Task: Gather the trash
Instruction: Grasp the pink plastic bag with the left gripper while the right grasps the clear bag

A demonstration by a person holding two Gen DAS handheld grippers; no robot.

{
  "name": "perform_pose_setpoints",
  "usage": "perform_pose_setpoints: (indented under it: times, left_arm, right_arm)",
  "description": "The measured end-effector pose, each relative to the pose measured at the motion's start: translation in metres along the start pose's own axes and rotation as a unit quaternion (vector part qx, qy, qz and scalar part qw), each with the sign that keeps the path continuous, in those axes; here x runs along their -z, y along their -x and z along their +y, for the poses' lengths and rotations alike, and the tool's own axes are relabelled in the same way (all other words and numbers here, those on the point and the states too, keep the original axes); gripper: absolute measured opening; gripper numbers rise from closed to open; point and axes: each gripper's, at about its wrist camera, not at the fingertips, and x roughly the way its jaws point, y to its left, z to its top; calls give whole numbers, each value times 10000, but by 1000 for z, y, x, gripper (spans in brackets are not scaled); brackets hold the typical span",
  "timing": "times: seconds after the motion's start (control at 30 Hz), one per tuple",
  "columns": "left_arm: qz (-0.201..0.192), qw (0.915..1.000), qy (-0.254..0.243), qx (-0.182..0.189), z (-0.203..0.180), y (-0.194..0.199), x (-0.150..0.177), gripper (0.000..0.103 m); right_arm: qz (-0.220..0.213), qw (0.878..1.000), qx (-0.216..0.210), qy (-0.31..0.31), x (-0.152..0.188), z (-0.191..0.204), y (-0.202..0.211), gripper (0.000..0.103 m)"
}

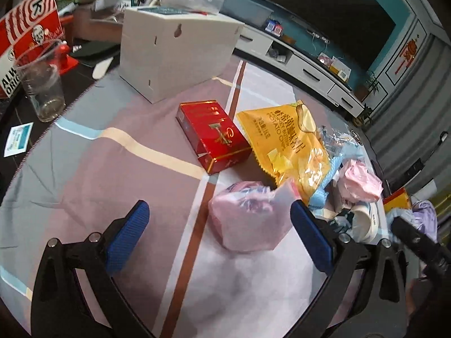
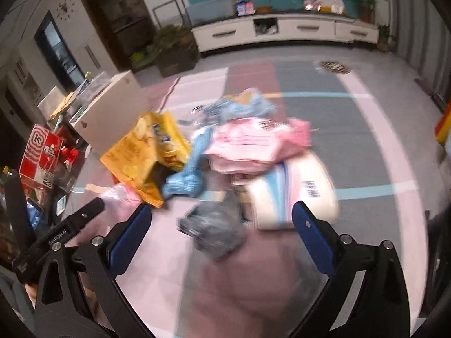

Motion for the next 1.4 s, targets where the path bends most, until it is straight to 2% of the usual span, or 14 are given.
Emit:
perform_pose_setpoints:
  times: [0.1, 0.17, 0.27, 0.37, 0.43, 0.5, 0.7, 0.8, 0.87, 1.0, 1.13, 1.2, 1.4]
  left_arm:
    - [58, 9998, 46, 160, 4, -4, -7, 100]
    - [-34, 9987, 322, 381, 13, -5, -6, 100]
    - [247, 9963, 477, 672, 17, -15, -5, 100]
    - [259, 9951, 489, 825, 15, -18, -1, 100]
    - [301, 9956, 393, 799, 10, -22, 3, 100]
    - [354, 9954, 342, 816, 6, -26, 7, 99]
    - [395, 9942, 349, 938, 3, -32, 13, 84]
    - [520, 9897, 310, 1293, 4, -35, 16, 69]
    - [504, 9876, 487, 1408, 9, -34, 19, 66]
    - [484, 9894, 456, 1295, 7, -33, 25, 55]
    - [590, 9886, 426, 1318, 4, -27, 32, 54]
    - [580, 9898, 333, 1254, 0, -21, 34, 53]
    - [152, 9932, -41, 1152, -10, 21, 41, 53]
  right_arm:
    - [282, 9995, 68, -131, -2, 9, -23, 88]
    - [148, 9991, 389, 28, -1, 16, -28, 84]
    - [53, 9974, 665, 271, 2, 25, -33, 80]
    - [64, 9978, 586, 289, 5, 32, -32, 72]
    - [84, 9982, 474, 344, 7, 37, -31, 71]
    - [131, 9974, 547, 444, 11, 41, -34, 71]
    - [352, 9923, 970, 686, 22, 43, -57, 71]
    - [526, 9922, 965, 591, 28, 36, -67, 68]
    - [534, 9920, 982, 594, 32, 34, -70, 67]
    - [465, 9913, 1000, 714, 36, 35, -67, 64]
    - [393, 9896, 1103, 840, 47, 37, -57, 59]
    - [388, 9914, 974, 787, 57, 34, -49, 58]
    - [416, 9951, 585, 673, 79, 20, -19, 58]
